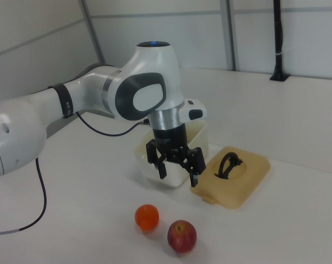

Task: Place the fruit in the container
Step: 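Move the open gripper over the red apple and lower it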

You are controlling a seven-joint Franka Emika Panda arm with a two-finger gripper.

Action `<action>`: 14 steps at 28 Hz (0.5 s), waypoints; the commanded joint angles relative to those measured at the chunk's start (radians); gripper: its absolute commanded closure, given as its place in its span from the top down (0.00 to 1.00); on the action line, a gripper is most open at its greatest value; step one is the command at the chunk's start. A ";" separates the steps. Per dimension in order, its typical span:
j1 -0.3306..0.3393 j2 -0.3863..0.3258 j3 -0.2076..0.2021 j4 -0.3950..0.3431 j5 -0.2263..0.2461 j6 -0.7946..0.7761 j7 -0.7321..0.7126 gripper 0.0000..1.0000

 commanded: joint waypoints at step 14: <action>-0.011 -0.148 -0.013 -0.130 0.010 -0.008 -0.015 1.00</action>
